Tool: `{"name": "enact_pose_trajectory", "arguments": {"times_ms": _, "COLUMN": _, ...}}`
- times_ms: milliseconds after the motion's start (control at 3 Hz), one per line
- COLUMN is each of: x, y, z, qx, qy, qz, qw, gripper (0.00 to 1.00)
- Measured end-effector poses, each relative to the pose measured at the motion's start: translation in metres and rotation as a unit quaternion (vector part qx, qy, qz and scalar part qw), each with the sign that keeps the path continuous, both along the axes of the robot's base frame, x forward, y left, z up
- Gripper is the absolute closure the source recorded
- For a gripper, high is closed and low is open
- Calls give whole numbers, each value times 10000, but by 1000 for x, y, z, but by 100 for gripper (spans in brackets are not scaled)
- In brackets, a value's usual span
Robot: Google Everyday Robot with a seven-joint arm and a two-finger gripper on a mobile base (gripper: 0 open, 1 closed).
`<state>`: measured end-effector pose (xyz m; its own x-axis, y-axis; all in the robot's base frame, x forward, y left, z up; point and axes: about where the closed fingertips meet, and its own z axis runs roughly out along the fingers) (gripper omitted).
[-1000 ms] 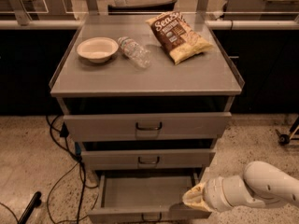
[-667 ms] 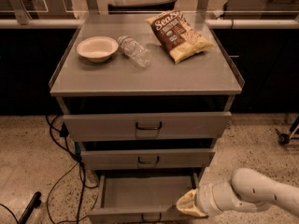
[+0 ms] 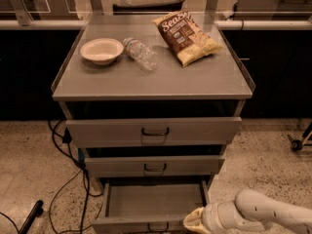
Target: Close bottom drawer
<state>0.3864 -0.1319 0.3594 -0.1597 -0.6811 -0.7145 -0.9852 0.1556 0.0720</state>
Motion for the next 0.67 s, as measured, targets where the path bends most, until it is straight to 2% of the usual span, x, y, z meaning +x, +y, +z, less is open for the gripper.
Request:
{"name": "enact_pose_trajectory", "arguments": {"times_ms": 333, "x": 9, "y": -9, "z": -47, "qx": 3, "qy": 76, "qz": -51, "qw": 10000, "gripper": 100}}
{"name": "enact_pose_trajectory", "arguments": {"times_ms": 667, "x": 9, "y": -9, "z": -47, "qx": 3, "qy": 76, "qz": -51, "qw": 10000, "gripper": 100}}
